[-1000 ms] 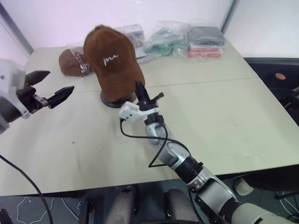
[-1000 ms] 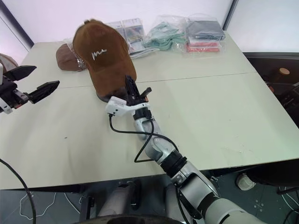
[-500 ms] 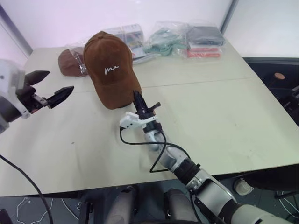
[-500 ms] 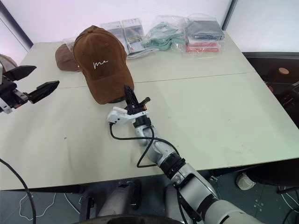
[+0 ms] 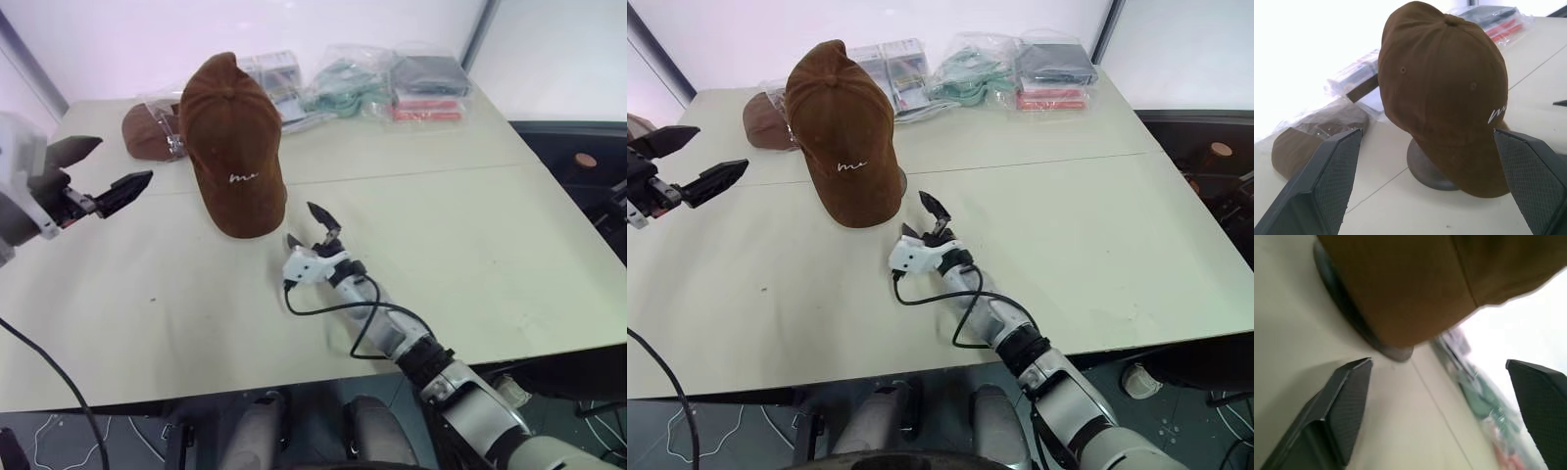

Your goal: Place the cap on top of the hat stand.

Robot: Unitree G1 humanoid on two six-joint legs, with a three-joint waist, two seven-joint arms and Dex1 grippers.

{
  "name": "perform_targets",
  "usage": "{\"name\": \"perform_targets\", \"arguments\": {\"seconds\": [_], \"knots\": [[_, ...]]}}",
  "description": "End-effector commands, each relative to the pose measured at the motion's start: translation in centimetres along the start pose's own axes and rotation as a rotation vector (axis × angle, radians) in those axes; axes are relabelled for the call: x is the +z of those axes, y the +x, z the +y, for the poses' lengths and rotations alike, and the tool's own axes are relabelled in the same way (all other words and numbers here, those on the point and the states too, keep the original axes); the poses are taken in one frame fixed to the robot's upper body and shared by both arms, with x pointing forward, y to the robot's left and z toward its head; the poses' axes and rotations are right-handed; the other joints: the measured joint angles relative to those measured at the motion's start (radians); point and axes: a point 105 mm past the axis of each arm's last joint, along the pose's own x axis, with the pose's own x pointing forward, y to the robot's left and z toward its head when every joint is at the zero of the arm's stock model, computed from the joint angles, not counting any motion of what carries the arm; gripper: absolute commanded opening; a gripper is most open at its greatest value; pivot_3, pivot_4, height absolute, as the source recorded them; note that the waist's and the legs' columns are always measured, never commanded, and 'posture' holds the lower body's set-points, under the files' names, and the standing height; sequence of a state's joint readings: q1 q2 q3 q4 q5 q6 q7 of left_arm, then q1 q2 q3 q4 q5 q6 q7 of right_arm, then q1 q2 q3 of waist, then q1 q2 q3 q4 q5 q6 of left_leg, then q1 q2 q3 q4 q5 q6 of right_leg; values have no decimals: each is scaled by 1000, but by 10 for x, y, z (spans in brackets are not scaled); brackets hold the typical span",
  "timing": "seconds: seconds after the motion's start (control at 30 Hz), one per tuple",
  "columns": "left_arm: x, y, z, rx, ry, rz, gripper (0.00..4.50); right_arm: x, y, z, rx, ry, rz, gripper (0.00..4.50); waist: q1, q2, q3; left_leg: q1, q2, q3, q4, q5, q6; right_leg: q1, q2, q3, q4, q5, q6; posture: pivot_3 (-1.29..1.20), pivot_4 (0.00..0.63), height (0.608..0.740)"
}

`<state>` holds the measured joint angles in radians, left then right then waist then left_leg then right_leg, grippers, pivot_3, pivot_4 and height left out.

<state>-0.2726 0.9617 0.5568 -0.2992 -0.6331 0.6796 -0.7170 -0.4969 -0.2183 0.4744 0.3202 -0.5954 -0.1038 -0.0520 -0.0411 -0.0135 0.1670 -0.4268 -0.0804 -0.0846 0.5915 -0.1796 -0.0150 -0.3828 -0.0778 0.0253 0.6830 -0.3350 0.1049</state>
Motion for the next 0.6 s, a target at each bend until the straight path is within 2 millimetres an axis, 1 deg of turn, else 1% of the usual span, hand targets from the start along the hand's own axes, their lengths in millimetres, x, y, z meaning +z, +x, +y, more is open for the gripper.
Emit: {"name": "perform_targets", "arguments": {"seconds": [0.03,0.13,0.2,0.3,0.43,0.6], "knots": [[12,0,3,6,58,-27,4500,8,-4,-32,18,120,-31,4474,0,0,0,0,0,0,0,0,0,2,0,0,0,0,0,0,150,740],[14,2,3,-8,65,-35,4500,8,-6,-65,62,267,-2,4474,-1,0,1,0,0,0,0,0,1,4,0,0,0,0,0,0,150,740],[16,3,1,-29,66,-38,4500,15,-7,-82,156,364,-13,4474,-1,0,1,0,1,0,0,0,1,4,0,0,0,0,0,0,150,740],[17,3,-6,-93,69,-26,4500,33,-11,-119,236,498,-81,4474,-1,-1,2,0,1,0,1,-1,1,4,0,-1,0,0,0,0,150,740],[19,0,-17,-201,63,-1,4500,63,-24,-165,359,612,-223,4474,0,0,3,0,1,0,1,-1,2,4,-1,-1,-1,0,0,0,150,740],[21,-2,-24,-277,44,10,4500,91,-49,-199,575,723,-331,4474,3,0,4,0,1,0,1,-2,3,5,-2,-1,-3,0,0,0,150,740]]}}
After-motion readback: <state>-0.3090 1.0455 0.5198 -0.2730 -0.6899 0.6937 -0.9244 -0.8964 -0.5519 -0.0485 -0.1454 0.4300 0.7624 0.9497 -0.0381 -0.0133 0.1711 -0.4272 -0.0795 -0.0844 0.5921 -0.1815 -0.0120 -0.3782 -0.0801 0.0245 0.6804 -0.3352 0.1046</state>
